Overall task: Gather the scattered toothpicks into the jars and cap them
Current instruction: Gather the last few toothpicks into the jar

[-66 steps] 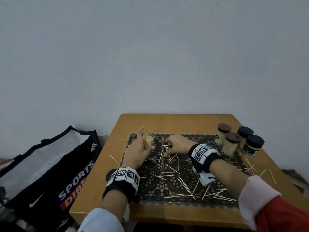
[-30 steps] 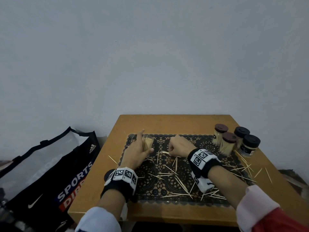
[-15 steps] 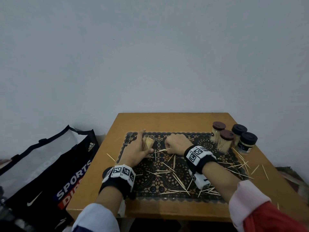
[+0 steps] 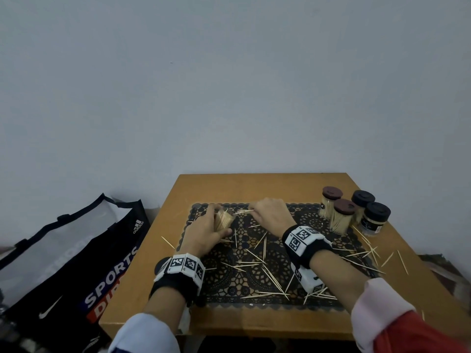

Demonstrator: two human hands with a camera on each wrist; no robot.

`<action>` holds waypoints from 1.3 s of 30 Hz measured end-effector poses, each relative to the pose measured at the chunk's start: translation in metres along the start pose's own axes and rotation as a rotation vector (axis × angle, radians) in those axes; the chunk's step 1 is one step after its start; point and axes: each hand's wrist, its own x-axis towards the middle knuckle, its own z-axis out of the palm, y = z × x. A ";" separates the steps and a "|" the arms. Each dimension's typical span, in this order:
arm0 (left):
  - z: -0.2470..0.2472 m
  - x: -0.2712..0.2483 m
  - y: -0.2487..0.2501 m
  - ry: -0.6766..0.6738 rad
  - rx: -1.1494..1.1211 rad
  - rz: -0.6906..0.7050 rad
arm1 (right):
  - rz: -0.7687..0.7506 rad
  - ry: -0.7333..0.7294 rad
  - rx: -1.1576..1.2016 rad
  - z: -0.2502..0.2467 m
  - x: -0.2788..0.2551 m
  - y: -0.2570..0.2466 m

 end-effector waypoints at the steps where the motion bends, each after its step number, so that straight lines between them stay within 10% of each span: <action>1: 0.000 0.001 -0.001 0.003 0.006 0.002 | -0.021 0.031 0.014 0.001 0.001 0.000; 15: 0.003 0.002 0.001 -0.093 -0.089 0.137 | -0.338 0.138 0.211 -0.002 0.000 -0.011; 29: 0.008 0.004 0.002 -0.196 -0.133 0.221 | -0.247 0.120 0.517 -0.004 0.000 -0.010; 39: 0.008 0.004 -0.001 -0.010 -0.196 0.144 | -0.087 0.168 0.455 -0.005 0.000 -0.016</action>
